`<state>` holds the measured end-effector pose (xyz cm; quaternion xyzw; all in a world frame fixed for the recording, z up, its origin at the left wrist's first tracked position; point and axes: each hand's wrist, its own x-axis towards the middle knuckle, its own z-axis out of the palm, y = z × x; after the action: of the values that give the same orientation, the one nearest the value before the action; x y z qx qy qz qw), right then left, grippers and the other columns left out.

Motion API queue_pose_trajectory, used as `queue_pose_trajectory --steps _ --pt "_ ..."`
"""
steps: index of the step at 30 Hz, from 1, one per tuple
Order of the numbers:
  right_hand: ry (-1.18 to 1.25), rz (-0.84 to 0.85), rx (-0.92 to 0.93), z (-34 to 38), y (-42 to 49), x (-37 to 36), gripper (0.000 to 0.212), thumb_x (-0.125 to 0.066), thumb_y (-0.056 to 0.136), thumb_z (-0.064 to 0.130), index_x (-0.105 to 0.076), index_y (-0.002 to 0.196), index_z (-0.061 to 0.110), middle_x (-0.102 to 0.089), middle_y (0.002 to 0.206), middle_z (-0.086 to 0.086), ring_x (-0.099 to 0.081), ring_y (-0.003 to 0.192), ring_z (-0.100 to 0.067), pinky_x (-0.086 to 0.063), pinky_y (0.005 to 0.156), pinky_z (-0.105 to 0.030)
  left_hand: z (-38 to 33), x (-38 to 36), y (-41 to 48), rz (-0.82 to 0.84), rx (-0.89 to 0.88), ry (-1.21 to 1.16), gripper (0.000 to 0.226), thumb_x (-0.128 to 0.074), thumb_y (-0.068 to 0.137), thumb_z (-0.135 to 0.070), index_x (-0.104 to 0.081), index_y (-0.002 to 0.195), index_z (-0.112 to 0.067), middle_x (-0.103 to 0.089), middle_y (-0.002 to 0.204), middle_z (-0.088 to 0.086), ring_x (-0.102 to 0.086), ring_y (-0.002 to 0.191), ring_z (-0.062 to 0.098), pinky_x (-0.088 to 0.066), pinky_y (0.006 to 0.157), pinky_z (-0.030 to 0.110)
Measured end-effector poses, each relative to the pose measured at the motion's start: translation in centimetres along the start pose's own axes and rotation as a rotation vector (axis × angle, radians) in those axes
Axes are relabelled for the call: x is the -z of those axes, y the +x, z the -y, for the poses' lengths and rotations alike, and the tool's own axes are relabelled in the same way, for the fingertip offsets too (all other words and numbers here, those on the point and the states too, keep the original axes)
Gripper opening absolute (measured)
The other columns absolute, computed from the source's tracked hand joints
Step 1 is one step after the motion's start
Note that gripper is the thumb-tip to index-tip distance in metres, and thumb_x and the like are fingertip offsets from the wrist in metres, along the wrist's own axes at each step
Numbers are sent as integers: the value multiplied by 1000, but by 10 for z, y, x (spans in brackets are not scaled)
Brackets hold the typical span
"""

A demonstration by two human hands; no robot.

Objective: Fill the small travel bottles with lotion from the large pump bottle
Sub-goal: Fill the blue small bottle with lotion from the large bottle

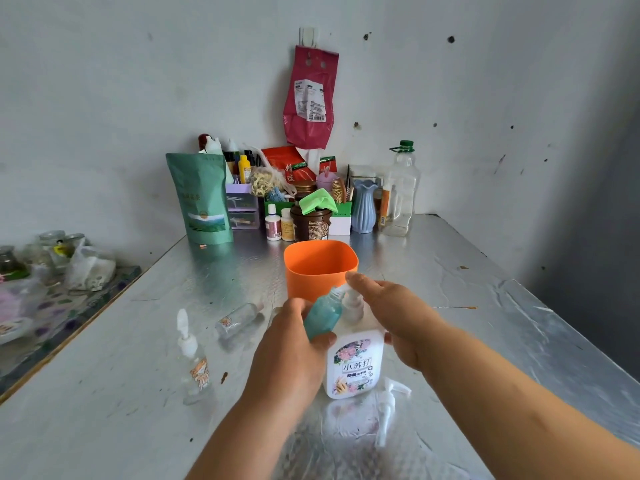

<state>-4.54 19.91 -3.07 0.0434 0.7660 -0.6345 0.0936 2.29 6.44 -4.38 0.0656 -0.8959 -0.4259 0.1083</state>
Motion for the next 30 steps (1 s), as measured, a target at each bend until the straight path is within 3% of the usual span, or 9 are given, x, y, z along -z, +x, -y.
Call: queue_pose_trajectory --steps 2,6,12,17,20,22,24,27,30 --pt "-6 11 -24 2 1 0 82 -61 55 75 -64 116 20 -71 110 -4 -63 109 -29 -44 103 -53 -1 2 0 -2 -7 2 31 -68 88 -30 -45 106 -37 -60 113 -12 -58 101 11 -43 81 28" --pt "-28 45 -21 1 2 1 62 -56 74 68 -66 108 18 -74 99 -6 -68 96 -28 -49 98 -51 -2 4 0 -13 -16 -6 31 -69 87 -30 -45 107 -36 -61 112 -13 -58 98 10 -42 78 26" --pt "-51 23 5 -1 2 2 67 -55 76 72 -62 118 20 -72 104 -5 -67 100 -27 -48 99 -51 0 3 1 -15 -21 -2 31 -69 87 -31 -47 109 -35 -60 112 -13 -58 99 9 -41 79 26" --pt "-41 -1 30 -4 2 3 51 -51 88 62 -58 119 23 -70 103 -2 -66 98 -24 -48 98 -47 2 -1 2 -10 -16 -10 32 -69 87 -29 -47 110 -36 -59 113 -13 -57 101 10 -42 81 27" --pt "-24 -16 40 -8 2 3 48 -49 91 58 -53 124 24 -66 101 3 -62 93 -16 -49 81 -35 3 -3 2 -9 -10 1 33 -69 87 -30 -49 113 -33 -59 115 -12 -58 103 11 -46 85 30" --pt "-22 -18 40 -9 2 3 47 -49 92 57 -50 127 24 -61 98 7 -56 86 -7 -41 68 -29 4 -3 2 -6 -1 17 34 -68 88 -31 -50 116 -32 -59 116 -12 -59 104 11 -48 87 33" --pt "-35 -21 35 -9 1 2 49 -49 91 59 -50 126 24 -61 99 6 -56 87 -8 -42 74 -32 3 -3 0 -7 4 17 34 -68 88 -32 -49 116 -32 -59 116 -13 -59 103 11 -49 88 34" --pt "-46 -2 5 -8 1 1 67 -51 77 73 -59 118 21 -70 103 -1 -65 97 -23 -49 94 -44 1 0 -1 -4 -1 5 31 -68 88 -32 -50 113 -33 -60 114 -13 -59 102 11 -47 85 31" --pt "-37 25 -28 -3 1 1 67 -53 73 75 -65 111 21 -73 104 -6 -67 100 -29 -48 99 -51 -1 3 -2 -3 -9 -5 29 -68 87 -32 -49 109 -35 -60 112 -12 -58 99 10 -43 80 27"
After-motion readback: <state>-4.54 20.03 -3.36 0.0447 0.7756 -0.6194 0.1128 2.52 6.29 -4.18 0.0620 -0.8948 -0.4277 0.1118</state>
